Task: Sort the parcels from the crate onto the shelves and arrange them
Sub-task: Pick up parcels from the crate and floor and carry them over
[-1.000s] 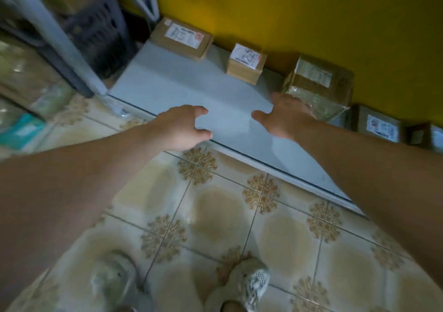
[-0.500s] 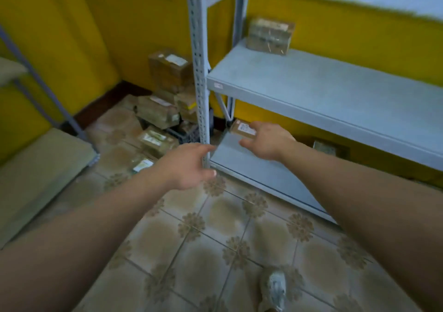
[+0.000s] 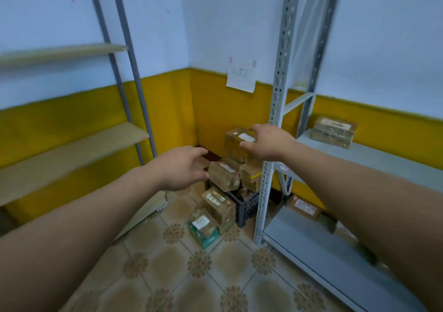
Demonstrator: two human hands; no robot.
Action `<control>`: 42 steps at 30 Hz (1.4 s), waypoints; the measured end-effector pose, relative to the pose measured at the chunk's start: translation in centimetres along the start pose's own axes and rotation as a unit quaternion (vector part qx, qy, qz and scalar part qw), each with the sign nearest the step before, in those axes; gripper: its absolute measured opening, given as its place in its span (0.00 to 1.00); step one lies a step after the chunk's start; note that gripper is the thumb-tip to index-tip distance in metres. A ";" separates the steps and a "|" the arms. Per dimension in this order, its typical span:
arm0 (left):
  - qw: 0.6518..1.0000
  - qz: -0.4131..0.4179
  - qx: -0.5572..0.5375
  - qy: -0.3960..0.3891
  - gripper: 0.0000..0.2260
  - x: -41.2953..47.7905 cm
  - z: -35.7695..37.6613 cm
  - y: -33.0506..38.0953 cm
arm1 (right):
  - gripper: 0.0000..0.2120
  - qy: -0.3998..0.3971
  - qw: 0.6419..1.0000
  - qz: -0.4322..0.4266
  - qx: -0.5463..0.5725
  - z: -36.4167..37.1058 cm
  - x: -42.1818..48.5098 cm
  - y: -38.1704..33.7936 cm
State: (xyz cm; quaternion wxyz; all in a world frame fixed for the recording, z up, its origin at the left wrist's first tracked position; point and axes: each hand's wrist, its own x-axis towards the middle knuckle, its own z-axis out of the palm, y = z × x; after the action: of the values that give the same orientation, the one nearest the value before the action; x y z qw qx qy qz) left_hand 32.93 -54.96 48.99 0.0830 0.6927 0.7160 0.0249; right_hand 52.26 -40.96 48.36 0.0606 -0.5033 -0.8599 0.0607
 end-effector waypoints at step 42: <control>0.962 0.010 -0.077 -0.263 0.32 40.6 12.8 -31.8 | 0.34 -0.216 0.963 0.163 0.015 21.1 40.3 -0.8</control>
State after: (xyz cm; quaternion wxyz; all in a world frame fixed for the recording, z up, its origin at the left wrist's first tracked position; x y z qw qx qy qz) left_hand 2.40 -16.80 28.17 0.3215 0.6737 0.6575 -0.1023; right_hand 28.46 -7.10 29.41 -0.1292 -0.6104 -0.7580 0.1900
